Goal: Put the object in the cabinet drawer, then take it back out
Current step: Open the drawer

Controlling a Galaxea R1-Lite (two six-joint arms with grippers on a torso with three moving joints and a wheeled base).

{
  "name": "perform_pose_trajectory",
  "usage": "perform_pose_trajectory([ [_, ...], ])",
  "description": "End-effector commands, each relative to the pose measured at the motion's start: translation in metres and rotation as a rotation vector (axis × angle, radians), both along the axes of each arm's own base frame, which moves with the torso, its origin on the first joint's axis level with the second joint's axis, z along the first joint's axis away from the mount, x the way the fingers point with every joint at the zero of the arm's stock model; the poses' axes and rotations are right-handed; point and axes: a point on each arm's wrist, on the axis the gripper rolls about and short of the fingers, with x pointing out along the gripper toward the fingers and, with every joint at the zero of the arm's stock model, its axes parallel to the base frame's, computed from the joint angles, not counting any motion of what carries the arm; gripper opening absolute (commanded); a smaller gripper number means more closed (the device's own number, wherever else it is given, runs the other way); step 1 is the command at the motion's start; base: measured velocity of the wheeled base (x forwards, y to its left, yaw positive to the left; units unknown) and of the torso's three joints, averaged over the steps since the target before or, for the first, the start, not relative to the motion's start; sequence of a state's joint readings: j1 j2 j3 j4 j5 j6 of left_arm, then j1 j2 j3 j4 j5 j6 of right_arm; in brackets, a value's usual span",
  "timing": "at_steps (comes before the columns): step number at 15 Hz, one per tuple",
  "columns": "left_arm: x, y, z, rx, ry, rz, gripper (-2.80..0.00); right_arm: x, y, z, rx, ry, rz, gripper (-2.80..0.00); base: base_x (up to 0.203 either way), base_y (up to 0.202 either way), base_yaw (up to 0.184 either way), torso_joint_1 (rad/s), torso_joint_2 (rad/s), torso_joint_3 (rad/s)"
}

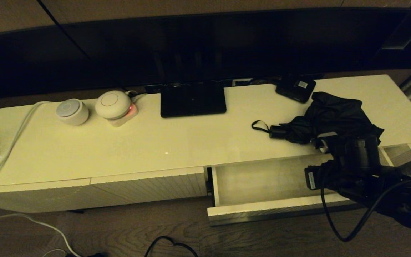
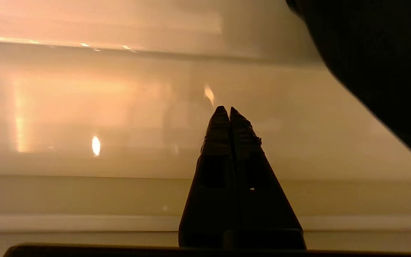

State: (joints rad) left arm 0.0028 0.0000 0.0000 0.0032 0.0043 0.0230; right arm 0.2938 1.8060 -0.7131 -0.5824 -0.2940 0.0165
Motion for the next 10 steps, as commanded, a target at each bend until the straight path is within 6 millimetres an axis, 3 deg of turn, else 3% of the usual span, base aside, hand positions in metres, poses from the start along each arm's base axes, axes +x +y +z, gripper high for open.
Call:
perform_pose_trajectory([
  [1,0.0,0.0,-0.001,0.0,0.003,0.001,-2.8,0.008,0.002,-0.003,0.014,0.034,-0.03,-2.8,0.0,0.0,0.0,0.0,0.0,0.0],
  [10,0.0,0.0,-0.001,0.0,0.003,0.001,-2.8,0.01,0.005,0.01,0.133,0.25,-0.101,-2.8,0.0,0.0,0.0,0.0,0.0,0.0],
])
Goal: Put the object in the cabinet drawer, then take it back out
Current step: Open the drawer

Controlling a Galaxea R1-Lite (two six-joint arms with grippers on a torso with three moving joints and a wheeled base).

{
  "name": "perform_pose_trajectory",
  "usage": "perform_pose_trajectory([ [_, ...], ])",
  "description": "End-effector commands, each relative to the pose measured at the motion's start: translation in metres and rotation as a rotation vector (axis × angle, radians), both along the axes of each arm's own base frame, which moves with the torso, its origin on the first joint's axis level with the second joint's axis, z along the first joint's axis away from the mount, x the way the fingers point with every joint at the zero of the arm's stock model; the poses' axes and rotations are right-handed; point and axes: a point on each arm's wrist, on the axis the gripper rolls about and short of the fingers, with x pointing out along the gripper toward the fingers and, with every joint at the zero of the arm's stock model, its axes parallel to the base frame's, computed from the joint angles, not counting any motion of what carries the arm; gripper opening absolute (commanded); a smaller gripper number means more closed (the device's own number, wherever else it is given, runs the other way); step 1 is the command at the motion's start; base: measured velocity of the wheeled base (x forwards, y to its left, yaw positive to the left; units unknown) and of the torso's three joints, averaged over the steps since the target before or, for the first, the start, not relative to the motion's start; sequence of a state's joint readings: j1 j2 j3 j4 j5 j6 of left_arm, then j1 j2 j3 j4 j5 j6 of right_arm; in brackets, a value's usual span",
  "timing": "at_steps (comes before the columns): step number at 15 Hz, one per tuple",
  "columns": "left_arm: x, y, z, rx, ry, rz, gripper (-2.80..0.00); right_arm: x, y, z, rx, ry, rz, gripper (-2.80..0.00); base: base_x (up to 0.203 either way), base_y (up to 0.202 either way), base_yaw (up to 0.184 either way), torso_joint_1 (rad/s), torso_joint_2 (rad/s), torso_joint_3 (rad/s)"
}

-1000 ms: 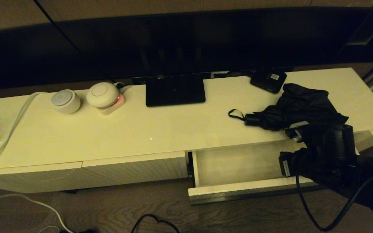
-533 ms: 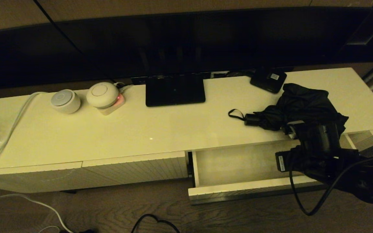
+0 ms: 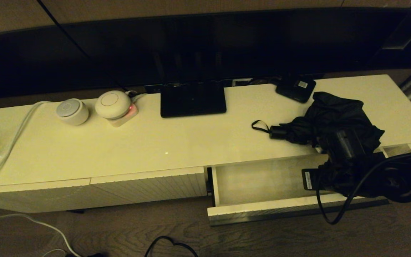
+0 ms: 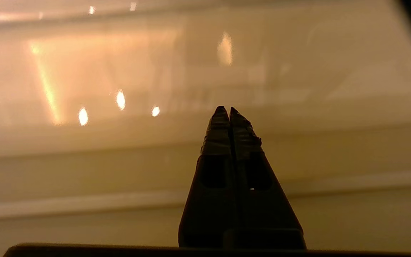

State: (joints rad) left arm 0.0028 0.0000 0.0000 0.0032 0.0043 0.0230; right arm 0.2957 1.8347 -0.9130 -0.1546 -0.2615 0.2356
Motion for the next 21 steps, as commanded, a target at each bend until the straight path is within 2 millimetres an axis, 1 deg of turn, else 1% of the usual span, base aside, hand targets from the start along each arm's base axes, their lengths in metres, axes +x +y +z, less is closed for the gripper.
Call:
perform_pose_trajectory([
  [1,0.0,0.0,-0.001,0.0,0.003,0.001,-2.8,0.0,0.001,0.008,0.017,0.034,-0.014,-2.8,0.0,0.0,0.0,0.0,0.0,0.0],
  [3,0.0,0.0,-0.001,0.0,0.003,0.001,-2.8,-0.002,0.001,0.008,0.013,0.091,-0.028,-2.8,0.0,0.0,0.0,0.0,0.0,0.0],
  [7,0.0,0.0,-0.001,0.0,0.003,0.001,-2.8,-0.004,0.001,0.001,-0.015,0.217,-0.042,-2.8,0.0,0.0,0.0,0.0,0.0,0.0],
  [11,0.0,0.0,-0.001,0.0,0.003,0.001,-2.8,-0.008,0.01,-0.007,-0.022,0.296,-0.045,-2.8,0.0,0.0,0.0,0.0,0.0,0.0],
  [16,0.0,0.0,-0.001,0.0,0.003,0.001,-2.8,-0.023,0.012,-0.014,-0.047,0.427,-0.042,-2.8,0.0,0.0,0.0,0.0,0.0,0.0],
  [21,0.0,0.0,-0.001,0.0,0.003,0.001,-2.8,-0.037,0.012,-0.024,-0.061,0.493,-0.012,-2.8,0.0,0.0,0.0,0.0,0.0,0.0],
])
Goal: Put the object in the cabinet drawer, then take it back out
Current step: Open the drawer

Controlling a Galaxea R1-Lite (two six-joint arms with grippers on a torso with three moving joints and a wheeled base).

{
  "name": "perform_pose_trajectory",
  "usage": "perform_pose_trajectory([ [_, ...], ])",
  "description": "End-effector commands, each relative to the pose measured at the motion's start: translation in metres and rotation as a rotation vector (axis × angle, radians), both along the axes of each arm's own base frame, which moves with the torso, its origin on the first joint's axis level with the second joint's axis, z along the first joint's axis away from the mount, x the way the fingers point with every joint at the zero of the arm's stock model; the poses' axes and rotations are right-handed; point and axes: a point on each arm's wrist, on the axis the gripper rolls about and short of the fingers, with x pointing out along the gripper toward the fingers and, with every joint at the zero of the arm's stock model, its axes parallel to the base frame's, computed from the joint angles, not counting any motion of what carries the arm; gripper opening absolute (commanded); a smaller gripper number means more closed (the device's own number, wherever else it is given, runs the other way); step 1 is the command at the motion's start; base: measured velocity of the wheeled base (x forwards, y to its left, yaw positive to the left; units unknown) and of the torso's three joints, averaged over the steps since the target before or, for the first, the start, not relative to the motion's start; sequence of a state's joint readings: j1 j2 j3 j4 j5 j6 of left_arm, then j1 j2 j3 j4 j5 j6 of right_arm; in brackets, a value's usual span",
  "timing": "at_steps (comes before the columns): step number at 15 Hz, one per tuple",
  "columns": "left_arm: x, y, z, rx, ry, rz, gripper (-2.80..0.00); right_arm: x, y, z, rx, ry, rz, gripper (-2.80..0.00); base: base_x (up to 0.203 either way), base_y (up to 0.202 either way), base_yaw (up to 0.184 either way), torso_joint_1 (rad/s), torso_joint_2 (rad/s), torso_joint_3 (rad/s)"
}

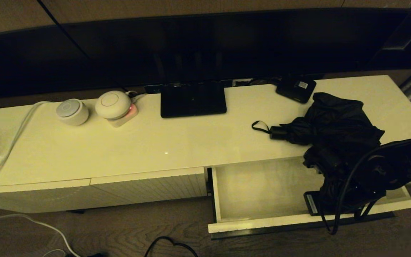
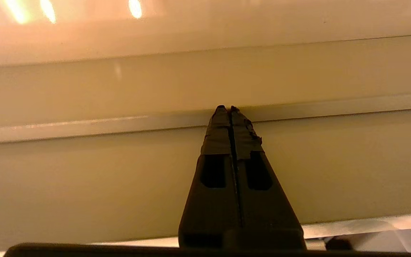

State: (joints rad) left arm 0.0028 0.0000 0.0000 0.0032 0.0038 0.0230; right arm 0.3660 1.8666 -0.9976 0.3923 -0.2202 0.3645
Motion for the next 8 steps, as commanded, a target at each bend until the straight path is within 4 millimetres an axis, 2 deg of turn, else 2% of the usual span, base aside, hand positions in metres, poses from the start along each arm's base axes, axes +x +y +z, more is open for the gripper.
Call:
perform_pose_trajectory([
  [1,0.0,0.0,-0.001,0.0,0.003,0.001,-2.8,-0.007,-0.001,-0.006,-0.012,0.036,0.009,-2.8,0.0,0.0,0.0,0.0,0.0,0.0],
  [8,0.0,0.0,-0.001,0.0,0.003,0.001,-2.8,-0.028,-0.009,-0.033,-0.076,0.162,0.067,-2.8,0.0,0.0,0.0,0.0,0.0,0.0],
])
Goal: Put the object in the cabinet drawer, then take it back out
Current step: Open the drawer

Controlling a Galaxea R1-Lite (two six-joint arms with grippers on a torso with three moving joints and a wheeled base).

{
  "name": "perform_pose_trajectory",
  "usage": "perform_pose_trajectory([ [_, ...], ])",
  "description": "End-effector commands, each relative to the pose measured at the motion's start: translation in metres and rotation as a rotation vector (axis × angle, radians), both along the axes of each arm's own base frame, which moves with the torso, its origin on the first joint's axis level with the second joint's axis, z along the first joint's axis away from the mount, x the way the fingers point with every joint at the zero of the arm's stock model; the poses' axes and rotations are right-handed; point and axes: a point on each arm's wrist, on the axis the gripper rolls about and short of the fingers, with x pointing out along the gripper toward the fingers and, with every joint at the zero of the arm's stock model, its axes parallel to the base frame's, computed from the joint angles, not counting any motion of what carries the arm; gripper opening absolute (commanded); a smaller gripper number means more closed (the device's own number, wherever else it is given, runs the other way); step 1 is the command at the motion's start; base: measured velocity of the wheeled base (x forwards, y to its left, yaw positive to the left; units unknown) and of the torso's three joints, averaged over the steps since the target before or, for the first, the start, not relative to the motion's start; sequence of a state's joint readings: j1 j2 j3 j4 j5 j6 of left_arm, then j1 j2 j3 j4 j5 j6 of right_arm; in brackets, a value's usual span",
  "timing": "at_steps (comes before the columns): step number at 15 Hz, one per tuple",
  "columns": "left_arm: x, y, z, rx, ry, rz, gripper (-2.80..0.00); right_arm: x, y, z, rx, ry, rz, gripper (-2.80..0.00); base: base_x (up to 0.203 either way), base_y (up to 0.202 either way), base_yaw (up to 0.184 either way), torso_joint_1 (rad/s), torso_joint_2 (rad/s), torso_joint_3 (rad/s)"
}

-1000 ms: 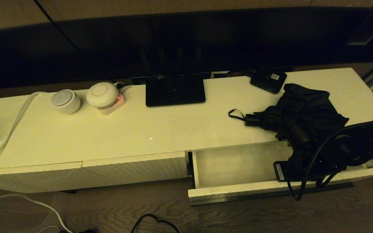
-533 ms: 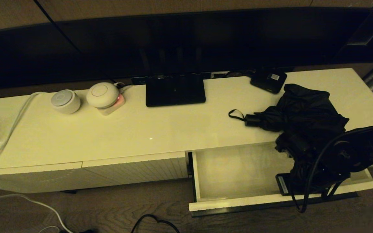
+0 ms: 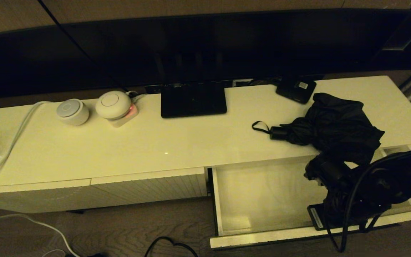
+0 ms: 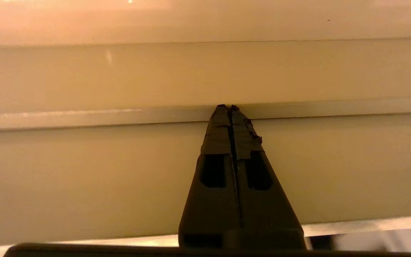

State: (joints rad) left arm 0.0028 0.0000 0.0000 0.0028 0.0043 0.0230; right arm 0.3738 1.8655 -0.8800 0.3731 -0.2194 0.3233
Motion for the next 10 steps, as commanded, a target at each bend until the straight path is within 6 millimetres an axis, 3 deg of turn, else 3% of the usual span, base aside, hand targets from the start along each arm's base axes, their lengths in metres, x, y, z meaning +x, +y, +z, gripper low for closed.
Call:
perform_pose_trajectory([
  [1,0.0,0.0,-0.001,0.0,0.003,0.001,-2.8,-0.009,-0.003,-0.015,-0.031,0.074,0.032,-2.8,0.0,0.0,0.0,0.0,0.0,0.0],
  [6,0.0,0.0,-0.001,0.0,0.003,0.001,-2.8,-0.018,-0.002,-0.029,-0.041,0.109,0.052,-2.8,0.0,0.0,0.0,0.0,0.0,0.0],
  [10,0.0,0.0,-0.001,0.0,0.003,0.001,-2.8,-0.013,-0.001,-0.015,-0.006,-0.032,0.044,-2.8,0.0,0.0,0.0,0.0,0.0,0.0],
])
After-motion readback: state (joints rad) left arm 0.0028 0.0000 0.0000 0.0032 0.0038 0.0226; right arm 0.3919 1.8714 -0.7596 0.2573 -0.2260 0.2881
